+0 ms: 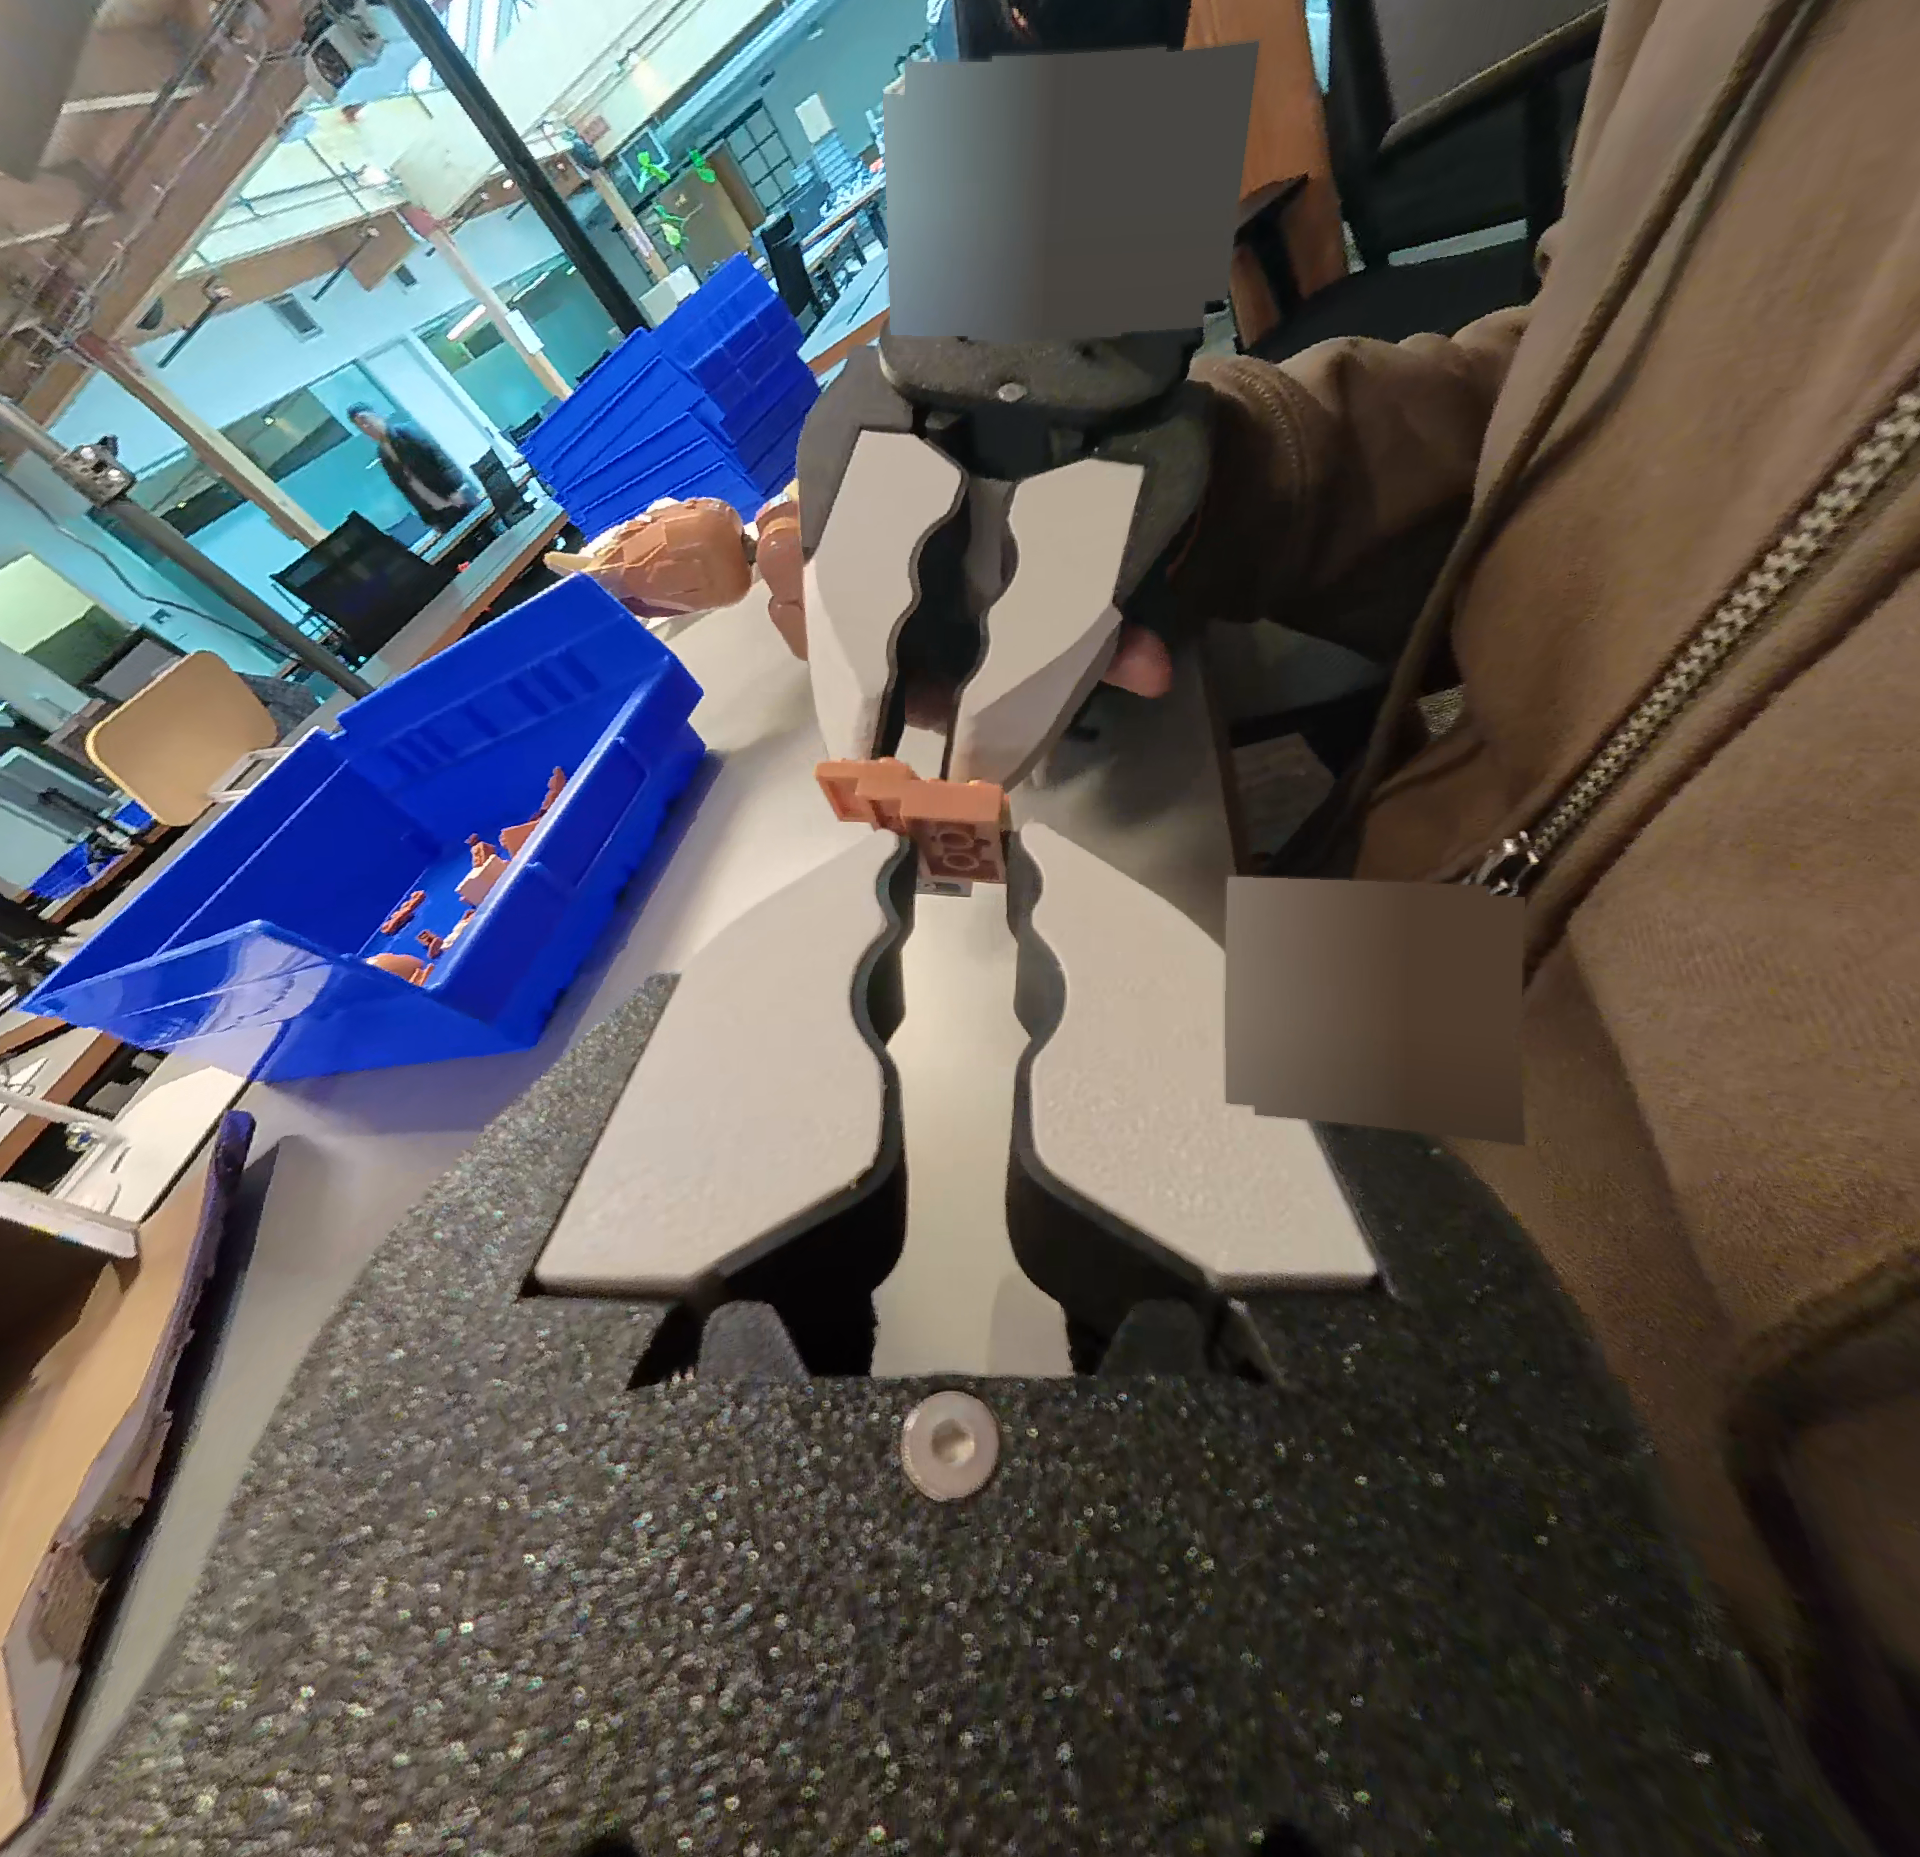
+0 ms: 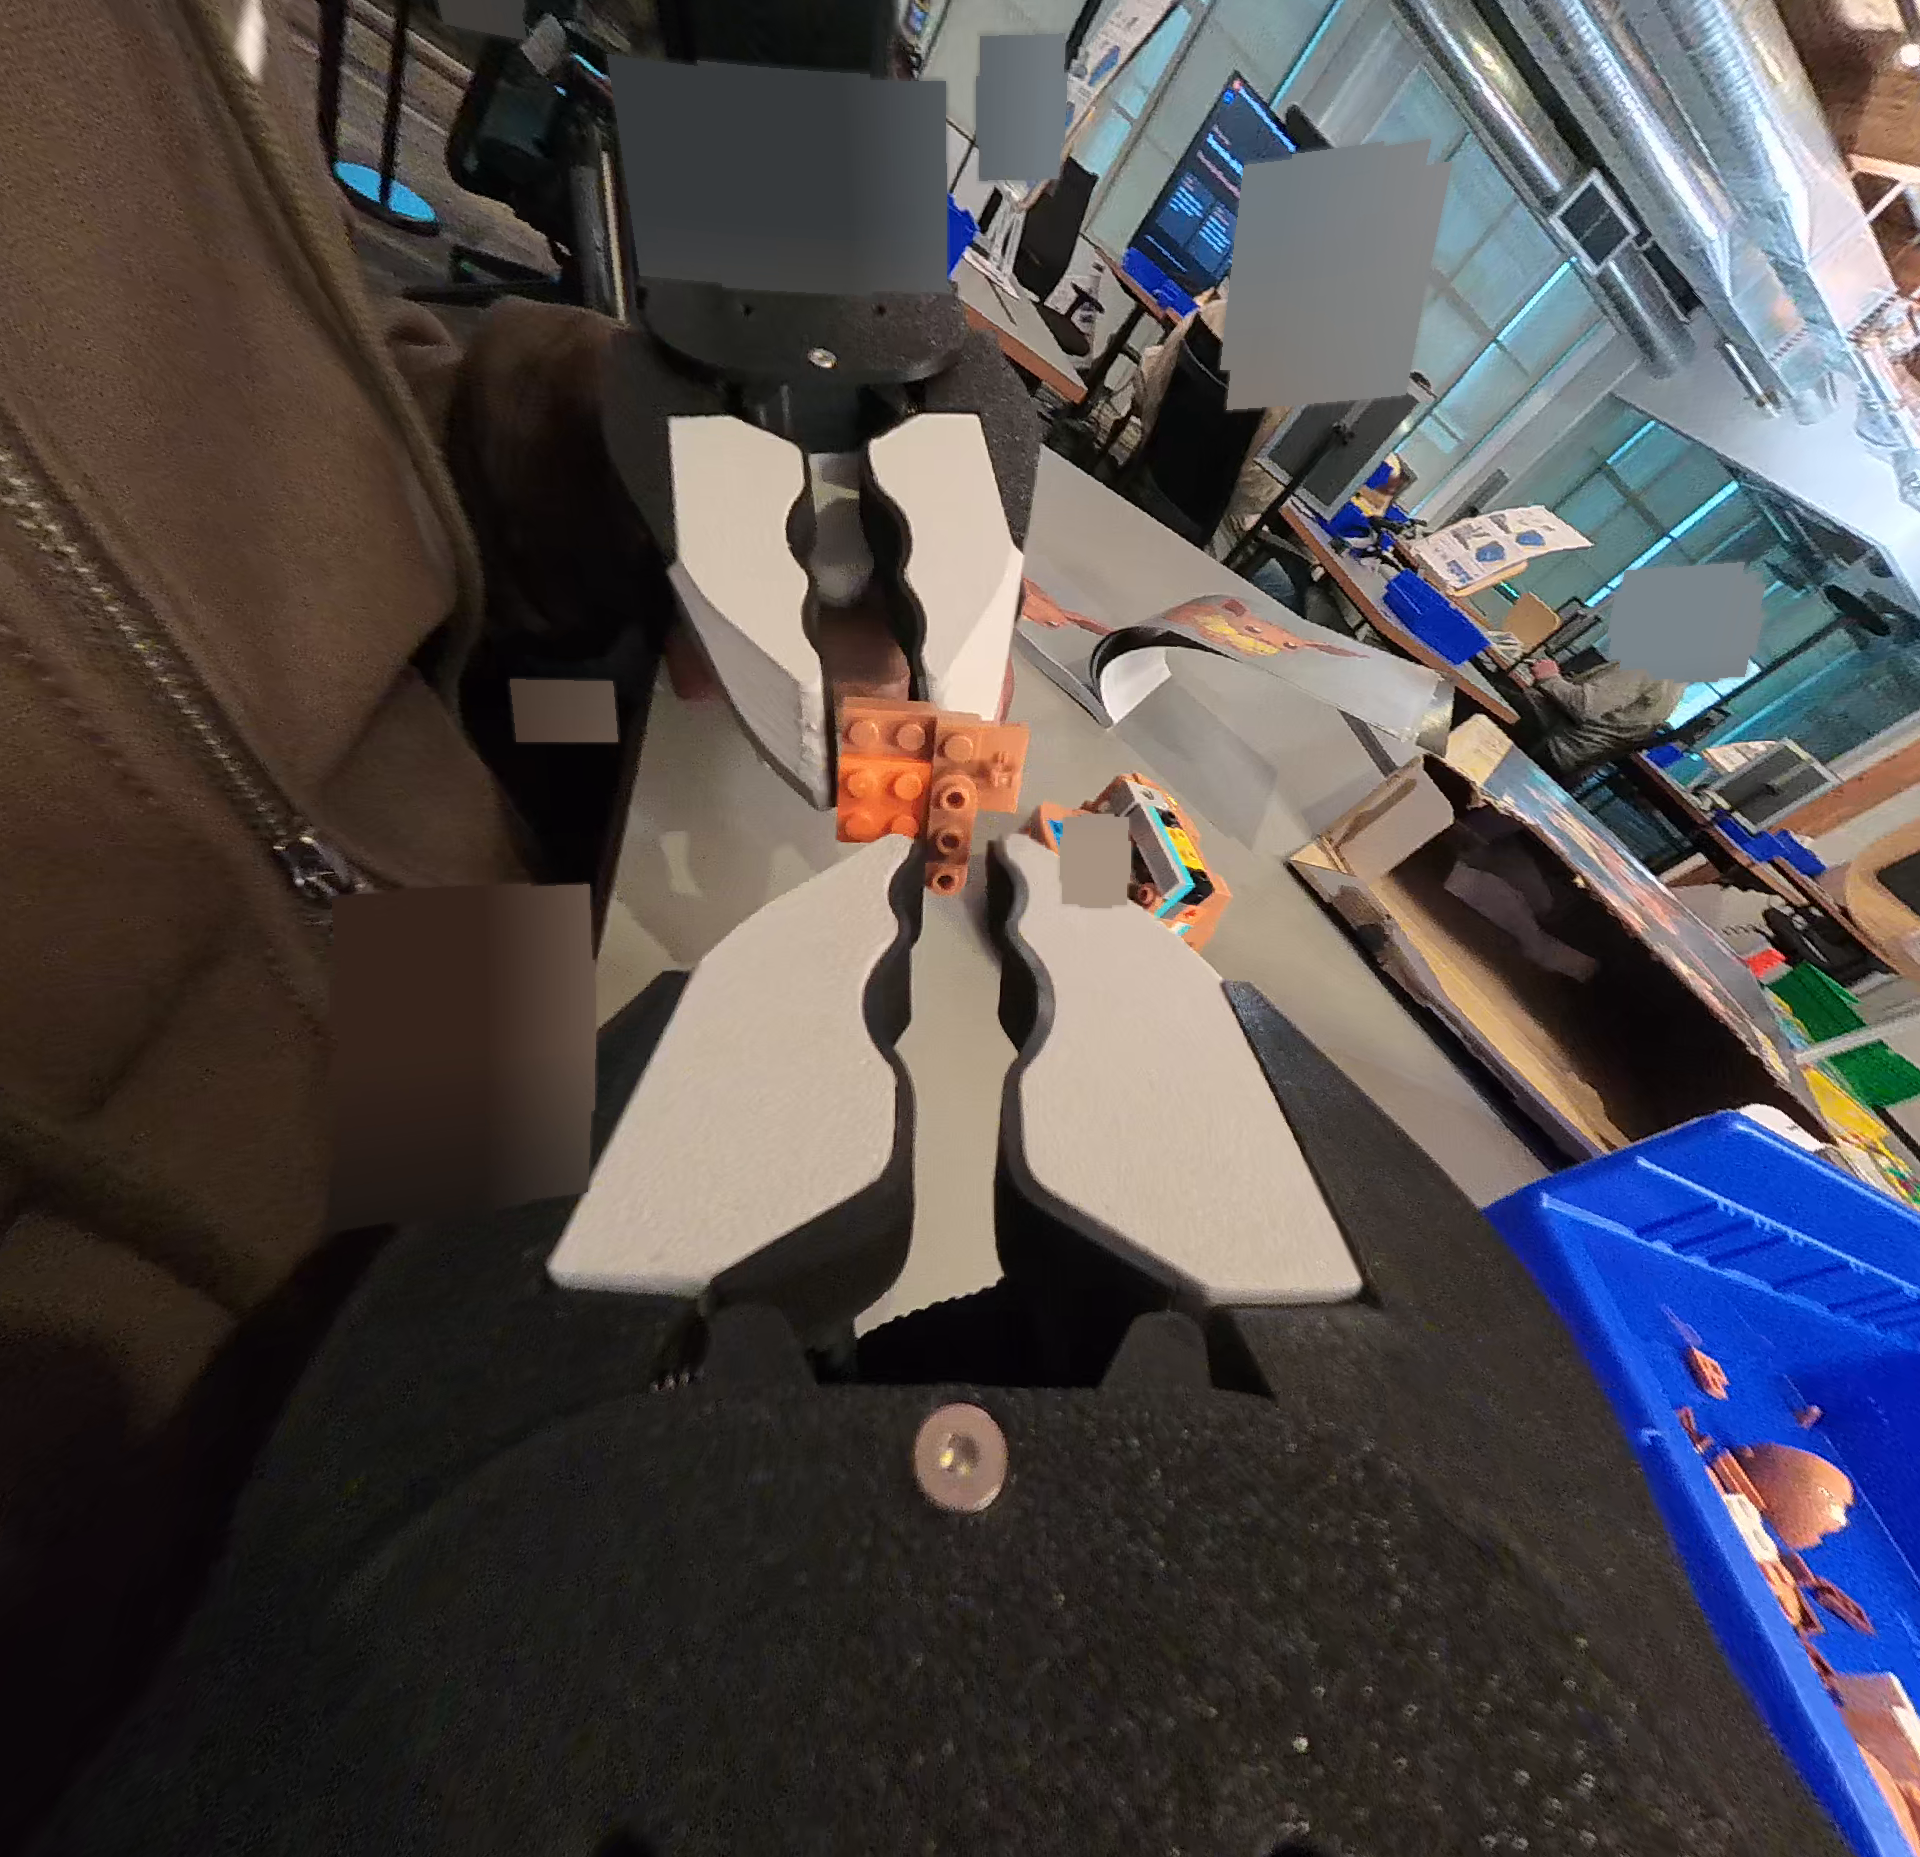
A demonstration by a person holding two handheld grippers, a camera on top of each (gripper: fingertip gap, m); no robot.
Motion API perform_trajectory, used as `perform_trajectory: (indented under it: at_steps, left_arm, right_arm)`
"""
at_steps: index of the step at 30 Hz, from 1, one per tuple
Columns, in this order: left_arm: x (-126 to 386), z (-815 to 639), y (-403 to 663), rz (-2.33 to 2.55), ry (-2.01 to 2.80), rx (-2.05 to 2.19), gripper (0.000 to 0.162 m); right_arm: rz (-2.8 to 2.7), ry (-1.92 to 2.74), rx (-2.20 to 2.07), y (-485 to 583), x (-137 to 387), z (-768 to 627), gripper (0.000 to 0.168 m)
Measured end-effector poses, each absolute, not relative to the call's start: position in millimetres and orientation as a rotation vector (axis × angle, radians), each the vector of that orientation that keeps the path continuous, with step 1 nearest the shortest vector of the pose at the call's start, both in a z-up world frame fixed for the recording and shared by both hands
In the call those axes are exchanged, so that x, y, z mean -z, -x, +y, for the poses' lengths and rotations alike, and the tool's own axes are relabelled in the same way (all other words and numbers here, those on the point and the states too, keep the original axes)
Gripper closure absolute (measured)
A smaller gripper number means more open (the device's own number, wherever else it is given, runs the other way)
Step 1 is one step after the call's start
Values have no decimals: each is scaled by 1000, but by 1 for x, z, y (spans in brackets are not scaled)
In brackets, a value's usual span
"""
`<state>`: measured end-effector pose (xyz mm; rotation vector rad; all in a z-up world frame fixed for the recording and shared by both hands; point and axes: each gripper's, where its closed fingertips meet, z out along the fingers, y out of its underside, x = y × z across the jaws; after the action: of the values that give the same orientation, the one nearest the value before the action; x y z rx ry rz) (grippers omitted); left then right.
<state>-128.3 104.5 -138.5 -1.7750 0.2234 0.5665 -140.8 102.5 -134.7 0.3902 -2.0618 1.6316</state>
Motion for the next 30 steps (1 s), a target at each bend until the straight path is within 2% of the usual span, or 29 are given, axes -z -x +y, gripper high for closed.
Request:
perform_trajectory:
  at_steps: [30]
  left_arm:
    - [144, 106, 105, 332, 1768, -426, 145]
  right_arm:
    - [-2215, -459, -1815, 113, 135, 101, 161]
